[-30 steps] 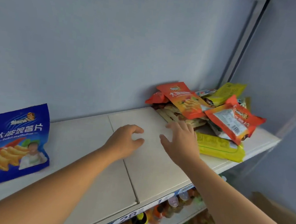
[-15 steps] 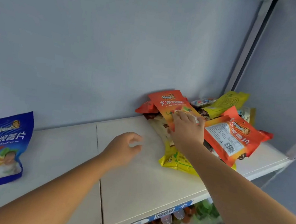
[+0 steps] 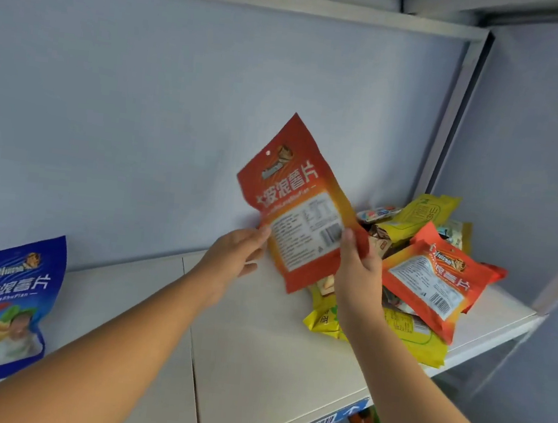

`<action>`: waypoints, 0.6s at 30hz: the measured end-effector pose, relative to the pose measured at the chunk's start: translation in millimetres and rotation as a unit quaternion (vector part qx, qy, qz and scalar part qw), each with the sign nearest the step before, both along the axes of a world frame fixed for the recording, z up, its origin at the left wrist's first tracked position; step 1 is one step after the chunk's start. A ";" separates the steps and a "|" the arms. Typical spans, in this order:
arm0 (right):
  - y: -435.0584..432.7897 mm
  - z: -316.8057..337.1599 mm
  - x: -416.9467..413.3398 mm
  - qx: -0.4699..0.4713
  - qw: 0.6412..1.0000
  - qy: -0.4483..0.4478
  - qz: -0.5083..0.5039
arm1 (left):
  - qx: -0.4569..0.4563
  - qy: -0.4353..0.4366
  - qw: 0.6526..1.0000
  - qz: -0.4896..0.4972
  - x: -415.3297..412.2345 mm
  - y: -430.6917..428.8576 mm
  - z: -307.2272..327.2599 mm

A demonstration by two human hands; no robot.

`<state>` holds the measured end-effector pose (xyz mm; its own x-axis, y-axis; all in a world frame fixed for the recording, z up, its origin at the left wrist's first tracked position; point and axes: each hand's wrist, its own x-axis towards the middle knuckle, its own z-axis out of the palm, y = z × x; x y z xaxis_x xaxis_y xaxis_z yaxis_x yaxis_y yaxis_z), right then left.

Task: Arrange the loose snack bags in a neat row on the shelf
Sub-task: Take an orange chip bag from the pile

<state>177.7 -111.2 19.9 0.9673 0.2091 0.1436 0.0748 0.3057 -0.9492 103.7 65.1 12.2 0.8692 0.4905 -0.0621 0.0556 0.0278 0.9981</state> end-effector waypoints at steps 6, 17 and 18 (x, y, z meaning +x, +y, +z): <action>-0.1 -40.6 -24.0 0.092 0.972 0.181 0.122 | -0.155 -0.076 0.984 -0.038 -17.1 1.3 6.3; 23.3 -61.9 -43.9 -0.267 0.929 -0.225 0.119 | 0.161 -0.051 0.976 0.138 -31.0 2.5 -0.3; 27.3 -57.3 -47.1 -0.261 0.927 -0.218 0.159 | 0.159 -0.061 0.978 0.119 -31.8 -0.4 2.3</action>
